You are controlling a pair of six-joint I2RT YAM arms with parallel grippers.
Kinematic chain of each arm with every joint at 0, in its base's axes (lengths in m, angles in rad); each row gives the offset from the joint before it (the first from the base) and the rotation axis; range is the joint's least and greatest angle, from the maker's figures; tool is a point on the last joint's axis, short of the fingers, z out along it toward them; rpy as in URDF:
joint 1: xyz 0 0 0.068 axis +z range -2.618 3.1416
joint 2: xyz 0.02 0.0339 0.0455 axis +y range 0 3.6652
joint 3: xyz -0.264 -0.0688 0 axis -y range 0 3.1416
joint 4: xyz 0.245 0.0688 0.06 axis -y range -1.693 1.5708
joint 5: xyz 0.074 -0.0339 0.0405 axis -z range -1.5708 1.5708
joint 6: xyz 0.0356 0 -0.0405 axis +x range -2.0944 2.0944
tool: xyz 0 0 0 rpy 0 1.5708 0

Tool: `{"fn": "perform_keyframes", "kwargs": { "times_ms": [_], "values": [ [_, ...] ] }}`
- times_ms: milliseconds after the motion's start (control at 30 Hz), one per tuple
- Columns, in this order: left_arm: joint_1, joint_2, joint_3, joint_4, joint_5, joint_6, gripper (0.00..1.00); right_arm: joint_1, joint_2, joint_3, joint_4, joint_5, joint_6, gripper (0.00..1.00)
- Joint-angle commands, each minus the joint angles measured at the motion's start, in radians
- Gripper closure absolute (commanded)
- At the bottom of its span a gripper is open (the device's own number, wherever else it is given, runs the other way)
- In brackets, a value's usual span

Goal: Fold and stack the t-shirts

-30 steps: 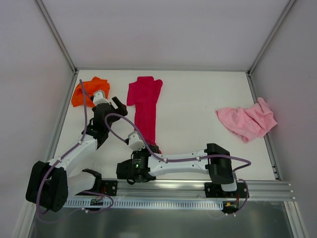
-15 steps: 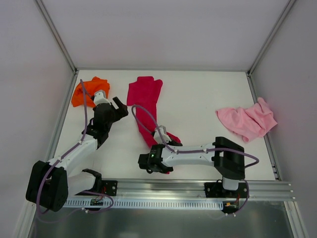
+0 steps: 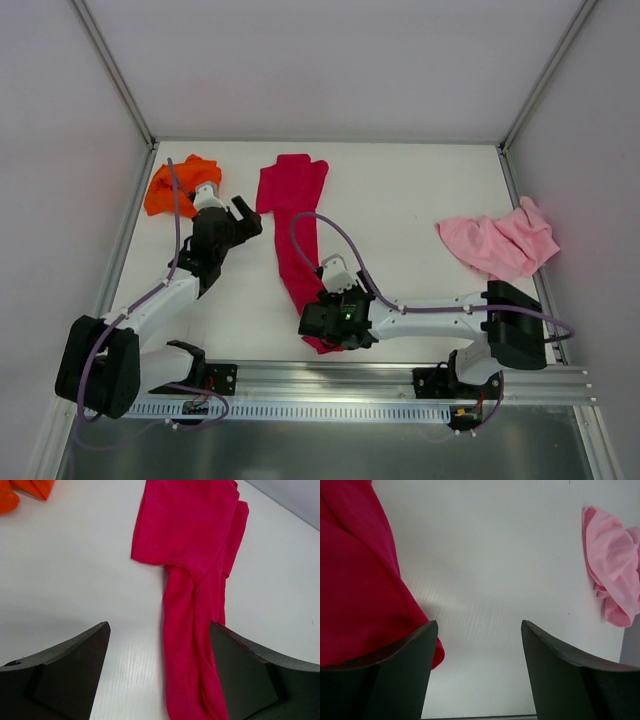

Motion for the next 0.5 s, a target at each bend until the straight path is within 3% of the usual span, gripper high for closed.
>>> {"fn": "perform_keyframes", "kwargs": {
  "times_ms": [0, 133, 467],
  "values": [
    [-0.005, 0.047, 0.038, 0.058, 0.07, 0.032, 0.18, -0.022, -0.083, -0.005, 0.172, -0.012, -0.116, 0.29],
    [-0.045, 0.162, 0.092, 0.09, 0.211, 0.049, 0.2, -0.073, -0.055, 0.02, 0.256, -0.056, -0.218, 0.35],
    [-0.1, 0.405, 0.212, 0.116, 0.269, 0.047, 0.24, -0.156, -0.15, -0.032, 0.394, -0.079, -0.252, 0.4]
  ]
}}
